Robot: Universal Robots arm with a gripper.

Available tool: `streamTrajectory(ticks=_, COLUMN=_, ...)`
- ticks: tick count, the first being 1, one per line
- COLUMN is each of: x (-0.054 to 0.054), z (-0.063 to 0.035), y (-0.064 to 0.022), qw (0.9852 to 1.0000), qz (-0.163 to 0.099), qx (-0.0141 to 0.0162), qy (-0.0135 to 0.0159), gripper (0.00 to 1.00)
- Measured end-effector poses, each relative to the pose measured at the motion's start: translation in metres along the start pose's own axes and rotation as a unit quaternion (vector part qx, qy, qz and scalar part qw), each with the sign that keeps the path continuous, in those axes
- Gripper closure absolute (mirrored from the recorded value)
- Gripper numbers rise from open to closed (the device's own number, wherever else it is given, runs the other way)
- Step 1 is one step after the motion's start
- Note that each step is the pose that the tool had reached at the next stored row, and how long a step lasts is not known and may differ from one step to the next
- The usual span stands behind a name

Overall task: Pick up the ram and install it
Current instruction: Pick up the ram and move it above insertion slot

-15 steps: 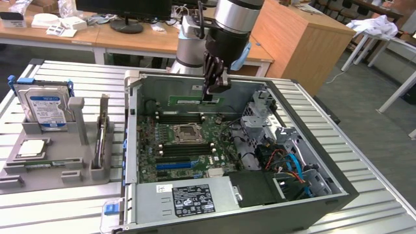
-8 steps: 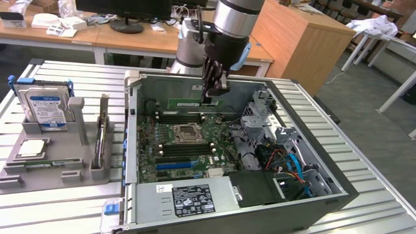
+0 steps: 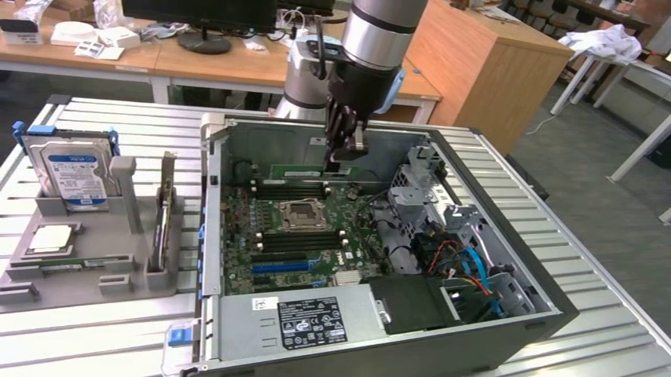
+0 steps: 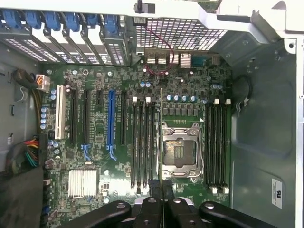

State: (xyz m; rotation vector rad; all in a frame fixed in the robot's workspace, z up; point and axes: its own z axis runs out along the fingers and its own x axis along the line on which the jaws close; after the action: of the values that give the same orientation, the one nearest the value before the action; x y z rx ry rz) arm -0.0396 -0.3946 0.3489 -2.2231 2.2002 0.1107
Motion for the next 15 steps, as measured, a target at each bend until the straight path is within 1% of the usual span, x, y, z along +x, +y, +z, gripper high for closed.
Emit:
streamTrajectory(ticks=10, x=0.0005, z=0.0092, y=-0.0004, qw=1.0, qz=0.0, qx=0.0, qy=0.0, gripper=0.88)
streamTrajectory(ticks=15, x=0.0006, z=0.0102, y=-0.0004, qw=1.0, qz=0.0, qx=0.0, qy=0.0001, gripper=0.88)
